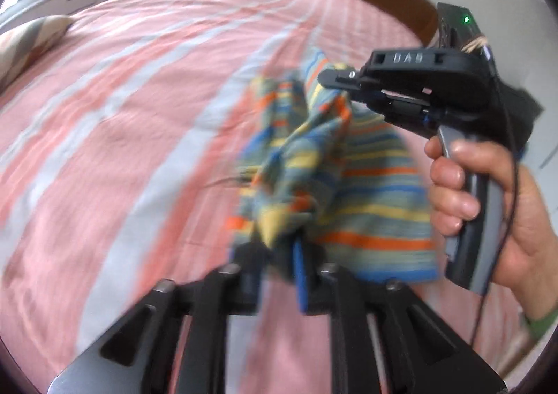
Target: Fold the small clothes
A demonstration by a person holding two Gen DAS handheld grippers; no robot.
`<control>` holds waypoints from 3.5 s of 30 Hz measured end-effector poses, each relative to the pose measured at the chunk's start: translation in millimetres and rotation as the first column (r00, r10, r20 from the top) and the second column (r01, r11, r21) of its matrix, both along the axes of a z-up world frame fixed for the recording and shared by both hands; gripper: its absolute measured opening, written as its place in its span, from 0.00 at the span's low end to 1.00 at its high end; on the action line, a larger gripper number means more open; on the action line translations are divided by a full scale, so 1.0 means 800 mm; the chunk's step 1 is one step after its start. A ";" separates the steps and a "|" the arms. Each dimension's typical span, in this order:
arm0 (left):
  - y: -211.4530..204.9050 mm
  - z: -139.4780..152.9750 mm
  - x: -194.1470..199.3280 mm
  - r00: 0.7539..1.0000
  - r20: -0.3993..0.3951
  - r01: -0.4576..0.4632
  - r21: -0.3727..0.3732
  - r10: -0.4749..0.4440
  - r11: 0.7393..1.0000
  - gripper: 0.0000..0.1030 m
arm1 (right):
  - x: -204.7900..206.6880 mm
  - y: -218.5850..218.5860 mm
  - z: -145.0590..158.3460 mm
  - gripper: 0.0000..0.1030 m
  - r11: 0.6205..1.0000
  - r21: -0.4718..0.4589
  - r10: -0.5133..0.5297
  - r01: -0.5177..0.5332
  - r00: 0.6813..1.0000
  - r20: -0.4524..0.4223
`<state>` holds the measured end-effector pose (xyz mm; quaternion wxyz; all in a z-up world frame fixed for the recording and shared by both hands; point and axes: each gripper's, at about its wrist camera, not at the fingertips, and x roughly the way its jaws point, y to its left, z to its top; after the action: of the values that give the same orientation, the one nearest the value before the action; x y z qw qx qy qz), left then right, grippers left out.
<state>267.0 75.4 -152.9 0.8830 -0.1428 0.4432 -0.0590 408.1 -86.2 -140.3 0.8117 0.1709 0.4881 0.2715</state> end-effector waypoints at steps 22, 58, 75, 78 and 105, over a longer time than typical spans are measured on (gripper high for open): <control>0.063 0.020 -0.002 0.990 0.027 -0.142 0.191 0.140 0.971 0.71 | -0.238 -0.093 0.003 0.61 0.958 -0.287 0.062 -0.020 0.989 0.138; 0.047 0.017 -0.028 0.996 0.049 0.068 0.129 -0.075 0.989 0.84 | -0.314 -0.155 -0.026 0.69 0.948 -0.277 -0.101 0.159 0.972 0.210; 0.034 0.027 0.065 0.980 0.003 0.198 0.067 -0.199 0.978 0.86 | -0.304 -0.162 -0.026 0.74 0.962 -0.218 -0.128 0.161 0.979 0.161; 0.037 0.024 0.058 0.980 0.005 0.196 0.088 -0.197 0.977 0.86 | -0.305 -0.160 -0.031 0.77 0.962 -0.221 -0.124 0.160 0.978 0.170; 0.040 0.029 0.040 0.976 -0.027 0.220 0.092 -0.218 0.971 0.86 | -0.304 -0.147 -0.041 0.86 0.955 -0.265 -0.085 0.134 0.978 0.190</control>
<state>299.0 107.5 -129.4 0.8732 -0.0517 0.4658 -0.1339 165.2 -203.6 -173.4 0.8815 0.0580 0.4370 0.1691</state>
